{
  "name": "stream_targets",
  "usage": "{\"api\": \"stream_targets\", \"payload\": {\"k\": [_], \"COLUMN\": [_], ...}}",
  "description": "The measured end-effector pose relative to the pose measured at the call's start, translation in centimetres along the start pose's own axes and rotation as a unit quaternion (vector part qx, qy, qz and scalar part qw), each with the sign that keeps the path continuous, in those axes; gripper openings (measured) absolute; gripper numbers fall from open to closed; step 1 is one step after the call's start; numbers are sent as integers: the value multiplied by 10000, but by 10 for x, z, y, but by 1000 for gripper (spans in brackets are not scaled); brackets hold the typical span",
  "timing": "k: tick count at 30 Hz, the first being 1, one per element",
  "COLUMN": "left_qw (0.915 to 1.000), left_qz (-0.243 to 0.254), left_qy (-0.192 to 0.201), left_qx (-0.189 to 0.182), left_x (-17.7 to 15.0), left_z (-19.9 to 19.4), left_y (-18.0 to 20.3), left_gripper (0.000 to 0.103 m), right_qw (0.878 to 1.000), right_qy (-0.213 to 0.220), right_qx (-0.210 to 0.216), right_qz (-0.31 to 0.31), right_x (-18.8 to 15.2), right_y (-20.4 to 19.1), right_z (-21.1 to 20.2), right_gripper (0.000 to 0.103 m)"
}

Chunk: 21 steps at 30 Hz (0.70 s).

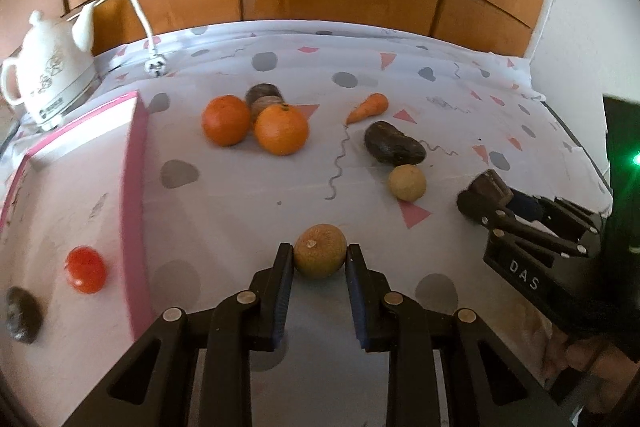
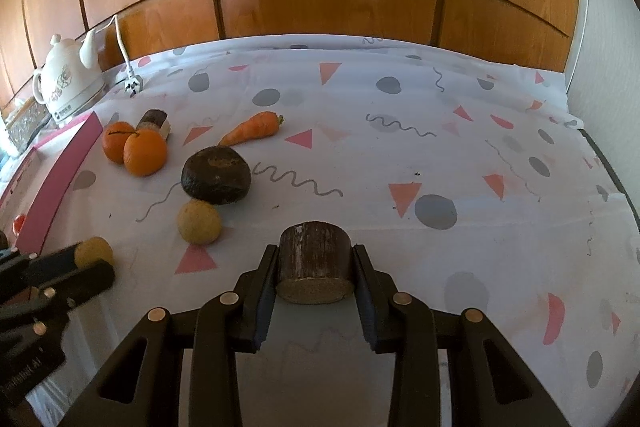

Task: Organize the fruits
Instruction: 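Place the potato in the tray with the left gripper while the right gripper places the yam piece there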

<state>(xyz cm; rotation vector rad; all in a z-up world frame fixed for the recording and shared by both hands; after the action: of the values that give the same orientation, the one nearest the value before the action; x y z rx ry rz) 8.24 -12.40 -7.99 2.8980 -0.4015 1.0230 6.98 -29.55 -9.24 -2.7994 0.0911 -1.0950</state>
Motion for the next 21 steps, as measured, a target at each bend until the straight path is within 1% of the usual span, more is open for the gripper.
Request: {"api": "stream_targets", "payload": {"k": [11,17,21], "left_qw": [9987,9965,9945], "left_qz": [-453,-727,-903], "left_qy": [195,302,343], "left_qx": [154,290,397], "left_x": [-1,-2,-4], "left_z": [-31,-45,-52], "left_y": [-35,-55,-70], "left_gripper": [26,26,26], "right_qw": [9998,9992,9977], "right_qy": [-133,-32,57], "right_qx": [62,265,517], "right_qz": [-99,-292,-440], "right_x": [-9,-6,0], "right_y": [-18,-39,-59], "right_z": [-13,-26,-35], "right_gripper": [35,35,35]}}
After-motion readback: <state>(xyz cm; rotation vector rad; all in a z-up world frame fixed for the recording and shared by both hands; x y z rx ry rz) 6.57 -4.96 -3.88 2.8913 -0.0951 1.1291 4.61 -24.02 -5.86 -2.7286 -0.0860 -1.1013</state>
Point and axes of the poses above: each gripper's, at about its wrist camera, not at the fingertips, and z roughly the way its jaws point, y to its right, x to its top, the point moved 2 cm from there along z, roughly the way its jaws point, and after that the axes turned 10 degrees about x, right-handed, at the moved point
